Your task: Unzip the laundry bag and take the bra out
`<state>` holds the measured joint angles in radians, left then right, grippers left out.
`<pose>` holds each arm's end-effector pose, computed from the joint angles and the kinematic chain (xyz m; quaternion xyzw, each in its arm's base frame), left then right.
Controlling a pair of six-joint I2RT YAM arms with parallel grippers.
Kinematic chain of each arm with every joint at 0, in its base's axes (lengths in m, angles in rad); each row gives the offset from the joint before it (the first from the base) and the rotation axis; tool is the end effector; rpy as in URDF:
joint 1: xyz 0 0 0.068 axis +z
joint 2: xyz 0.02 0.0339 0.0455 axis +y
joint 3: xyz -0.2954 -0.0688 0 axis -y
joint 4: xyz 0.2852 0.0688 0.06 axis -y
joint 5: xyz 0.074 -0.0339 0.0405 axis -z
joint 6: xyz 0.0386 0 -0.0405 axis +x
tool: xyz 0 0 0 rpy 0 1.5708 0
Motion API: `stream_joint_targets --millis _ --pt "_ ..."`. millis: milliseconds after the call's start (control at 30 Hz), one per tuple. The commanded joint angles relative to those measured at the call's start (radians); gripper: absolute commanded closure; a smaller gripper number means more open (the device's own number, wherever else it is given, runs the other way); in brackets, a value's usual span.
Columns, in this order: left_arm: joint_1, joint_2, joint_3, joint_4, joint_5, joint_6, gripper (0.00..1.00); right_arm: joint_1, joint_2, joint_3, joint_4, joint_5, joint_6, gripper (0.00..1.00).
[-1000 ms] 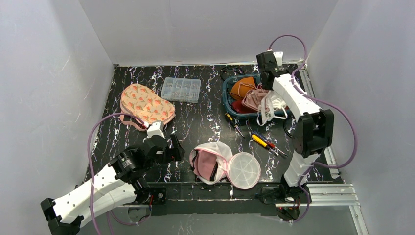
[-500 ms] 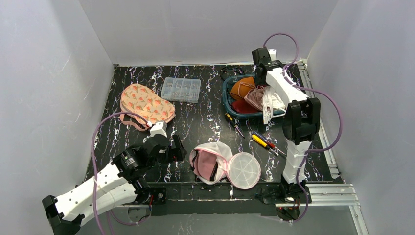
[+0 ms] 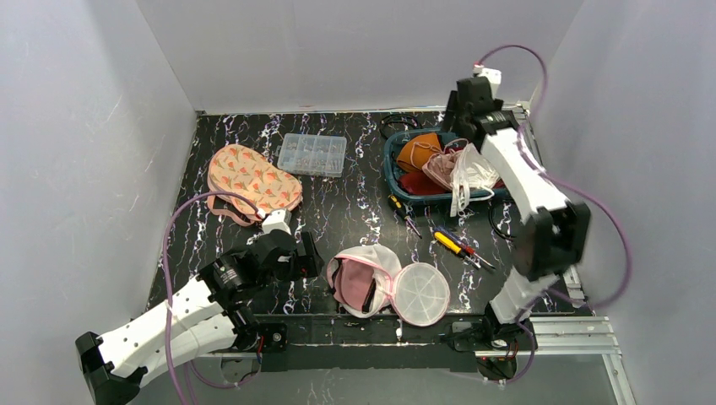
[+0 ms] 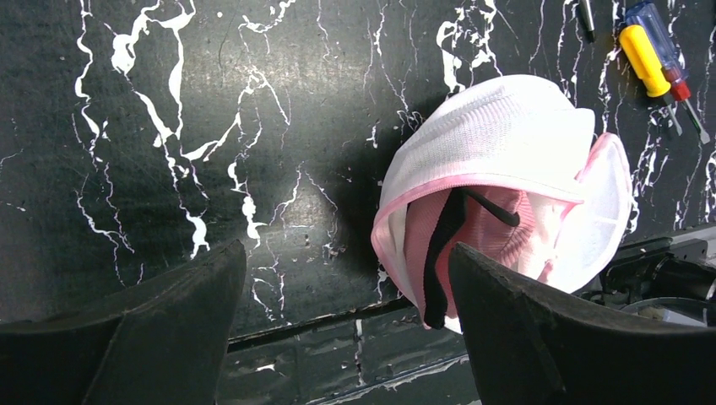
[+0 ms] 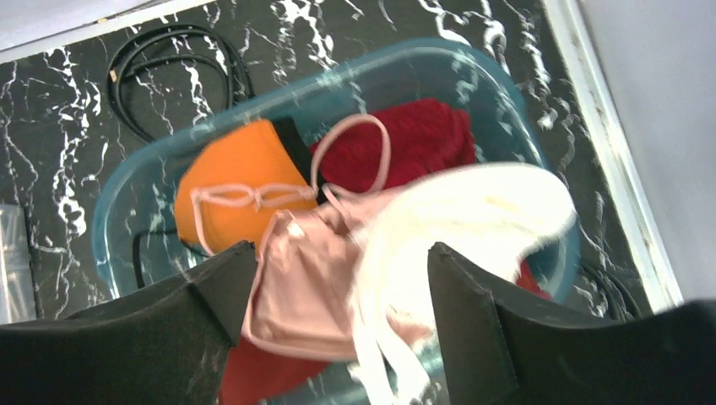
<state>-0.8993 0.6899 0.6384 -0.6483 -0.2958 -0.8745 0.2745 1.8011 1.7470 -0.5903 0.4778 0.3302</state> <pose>0.1114 -0.1221 0.2753 -0.0510 0.8975 -0.2390 0.3672 0.4495 0.1082 0.3805 0.1299 0.8659 -0.0728 0.4775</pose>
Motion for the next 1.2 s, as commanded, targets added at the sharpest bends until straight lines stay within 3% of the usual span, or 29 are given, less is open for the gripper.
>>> stream_joint_targets --millis 0,67,133,300,467,800,1100,1167 --pt "0.003 -0.017 -0.012 0.019 0.015 -0.001 0.13 -0.024 -0.301 -0.328 0.245 -0.001 0.073 0.28" --pt "0.003 -0.026 -0.026 0.027 0.029 -0.004 0.13 -0.037 -0.39 -0.462 0.285 0.007 0.097 0.52" --pt "0.002 -0.035 -0.039 0.032 0.04 -0.008 0.14 -0.053 -0.413 -0.556 0.304 0.009 0.099 0.64" --pt "0.003 -0.04 -0.049 0.036 0.056 -0.009 0.15 -0.163 -0.342 -0.621 0.336 -0.049 0.115 0.67" --pt "0.003 -0.039 -0.044 0.02 0.056 -0.009 0.15 -0.199 -0.206 -0.529 0.345 -0.053 0.103 0.7" --pt "0.002 -0.05 -0.008 -0.039 0.032 -0.001 0.16 -0.233 -0.009 -0.379 0.423 -0.071 0.117 0.68" --pt "0.003 0.0 0.007 -0.038 0.023 0.006 0.16 -0.265 0.094 -0.308 0.433 -0.133 0.155 0.52" --pt "0.003 0.013 0.008 -0.033 0.029 0.005 0.16 -0.264 0.097 -0.306 0.435 -0.154 0.165 0.44"
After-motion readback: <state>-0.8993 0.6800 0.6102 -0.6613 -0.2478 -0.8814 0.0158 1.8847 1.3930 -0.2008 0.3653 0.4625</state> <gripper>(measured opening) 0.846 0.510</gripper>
